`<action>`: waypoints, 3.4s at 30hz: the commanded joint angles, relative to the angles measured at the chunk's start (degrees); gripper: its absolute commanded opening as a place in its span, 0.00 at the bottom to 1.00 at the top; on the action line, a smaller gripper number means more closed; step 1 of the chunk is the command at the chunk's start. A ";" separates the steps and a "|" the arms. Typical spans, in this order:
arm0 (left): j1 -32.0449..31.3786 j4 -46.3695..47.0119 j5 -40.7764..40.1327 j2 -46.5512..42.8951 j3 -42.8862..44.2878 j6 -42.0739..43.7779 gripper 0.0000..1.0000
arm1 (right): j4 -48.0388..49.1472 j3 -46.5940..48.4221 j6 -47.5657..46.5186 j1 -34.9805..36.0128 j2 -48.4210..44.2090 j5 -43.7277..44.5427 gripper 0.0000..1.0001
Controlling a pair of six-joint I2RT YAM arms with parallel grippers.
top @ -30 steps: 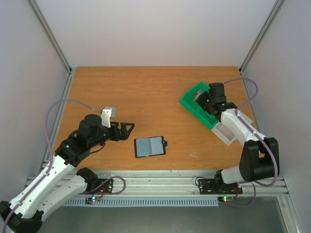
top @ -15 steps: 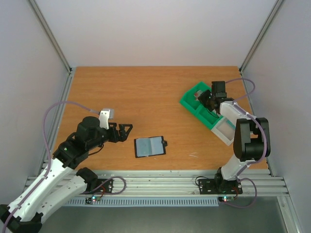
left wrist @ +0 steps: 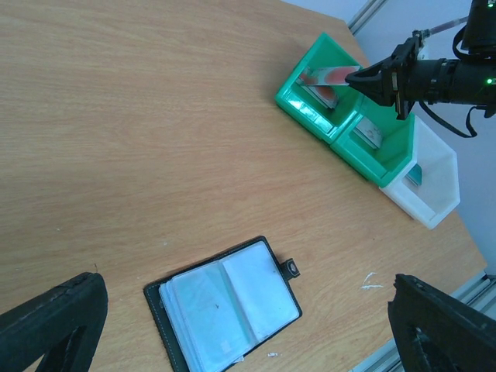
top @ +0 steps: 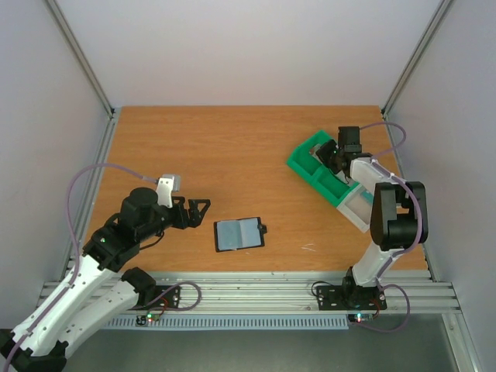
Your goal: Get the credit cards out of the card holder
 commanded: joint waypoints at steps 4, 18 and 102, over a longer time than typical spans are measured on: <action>0.02 0.87 -1.03 -0.59 -0.41 1.07 0.99 | 2.56 2.92 0.08 -0.33 3.03 -1.48 0.01; 0.03 0.53 -1.68 0.42 0.02 1.33 0.99 | 5.98 2.55 0.03 -3.67 5.57 -3.28 0.01; 0.01 16.20 16.36 23.40 -9.90 -9.66 0.99 | -23.45 -8.51 -6.69 23.46 -22.77 -8.55 0.41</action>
